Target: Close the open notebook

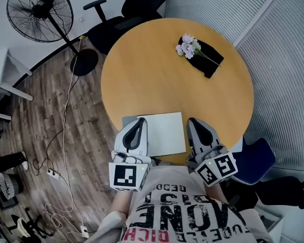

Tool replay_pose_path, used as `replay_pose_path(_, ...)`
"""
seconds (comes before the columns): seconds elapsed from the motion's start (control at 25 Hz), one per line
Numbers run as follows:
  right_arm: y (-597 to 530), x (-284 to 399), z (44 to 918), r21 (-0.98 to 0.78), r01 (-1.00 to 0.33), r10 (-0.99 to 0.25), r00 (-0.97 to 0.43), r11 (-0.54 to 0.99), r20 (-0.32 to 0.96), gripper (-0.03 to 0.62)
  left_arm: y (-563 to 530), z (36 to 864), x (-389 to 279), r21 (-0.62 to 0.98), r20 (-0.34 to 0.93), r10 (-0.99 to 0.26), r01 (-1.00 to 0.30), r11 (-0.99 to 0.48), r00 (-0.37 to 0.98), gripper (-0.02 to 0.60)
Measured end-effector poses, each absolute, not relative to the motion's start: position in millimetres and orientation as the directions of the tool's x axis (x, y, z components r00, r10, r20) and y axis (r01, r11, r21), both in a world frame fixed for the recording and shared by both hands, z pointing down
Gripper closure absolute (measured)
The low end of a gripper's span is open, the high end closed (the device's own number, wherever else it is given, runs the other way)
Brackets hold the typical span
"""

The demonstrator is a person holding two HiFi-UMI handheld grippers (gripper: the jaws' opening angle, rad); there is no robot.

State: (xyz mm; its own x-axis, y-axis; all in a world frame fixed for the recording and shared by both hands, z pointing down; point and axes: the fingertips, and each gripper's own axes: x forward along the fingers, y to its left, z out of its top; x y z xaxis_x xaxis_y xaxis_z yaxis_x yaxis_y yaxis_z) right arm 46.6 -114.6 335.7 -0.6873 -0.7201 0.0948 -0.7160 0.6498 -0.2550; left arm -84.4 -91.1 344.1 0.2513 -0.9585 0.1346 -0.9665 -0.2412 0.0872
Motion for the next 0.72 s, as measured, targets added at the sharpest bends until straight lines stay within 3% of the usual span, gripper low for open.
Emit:
replay_pose_path(0.36, -110.3, 33.9, 347.0, -0.257, -0.706, -0.701, -0.702, 0.66, 0.127, 0.582, -90.8, 365.5, -100.6, 0.094, 0.158, -0.958, -0.97, -0.226, 0.238, 0.57)
replay_pose_path(0.72, -106.8, 20.8, 354.4, -0.26, -0.703, -0.689, -0.707, 0.662, 0.16, 0.582, -82.1, 405.9, -123.4, 0.173, 0.267, -0.933, -0.964, -0.2, 0.242, 0.569)
